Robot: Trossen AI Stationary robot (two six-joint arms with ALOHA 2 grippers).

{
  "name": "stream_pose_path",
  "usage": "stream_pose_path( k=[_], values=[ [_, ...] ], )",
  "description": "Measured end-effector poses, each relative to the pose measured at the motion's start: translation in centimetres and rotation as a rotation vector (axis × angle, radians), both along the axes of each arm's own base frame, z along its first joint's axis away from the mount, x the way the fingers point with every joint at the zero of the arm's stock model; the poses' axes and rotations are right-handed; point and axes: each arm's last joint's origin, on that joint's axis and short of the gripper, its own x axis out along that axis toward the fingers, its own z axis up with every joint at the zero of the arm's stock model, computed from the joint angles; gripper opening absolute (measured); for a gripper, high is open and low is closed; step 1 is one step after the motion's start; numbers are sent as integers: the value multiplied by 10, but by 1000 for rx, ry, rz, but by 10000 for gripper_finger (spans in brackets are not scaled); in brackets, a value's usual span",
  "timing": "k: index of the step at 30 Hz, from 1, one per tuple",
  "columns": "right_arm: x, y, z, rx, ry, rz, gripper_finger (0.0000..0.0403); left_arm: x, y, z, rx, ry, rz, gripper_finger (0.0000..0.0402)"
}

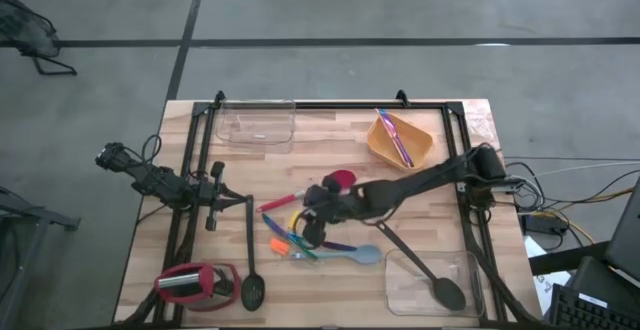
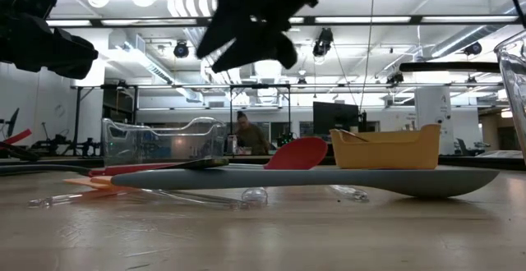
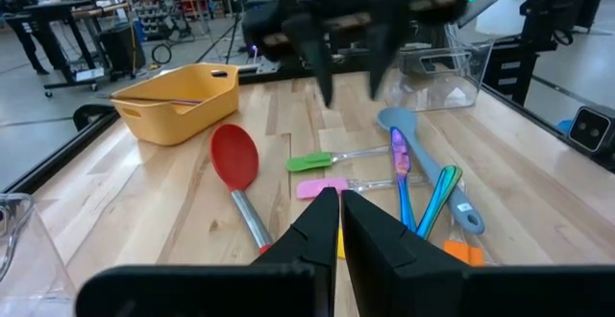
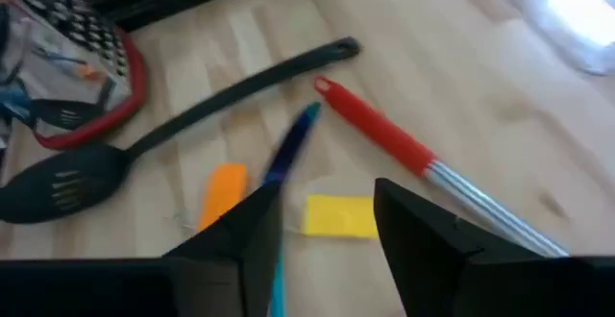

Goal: Pick & Place Kitchen Items
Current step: Put the blue knife into the yellow bin

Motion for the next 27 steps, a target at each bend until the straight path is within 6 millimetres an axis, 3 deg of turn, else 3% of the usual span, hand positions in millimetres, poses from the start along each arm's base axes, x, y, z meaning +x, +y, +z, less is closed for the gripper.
stream_pose_path(
  k=[6,13,20,27],
  values=[
    [27,19,-27,1,56,41,189,0,0,0,1,1,0,23],
    [50,38,-57,-30,201,64,182,0,0,0,1,2,0,23],
    [69,46,-66,-56,281,68,163,0,0,0,1,2,0,23],
    [73,47,-72,-65,315,68,143,0,0,0,1,2,0,23]
  ],
)
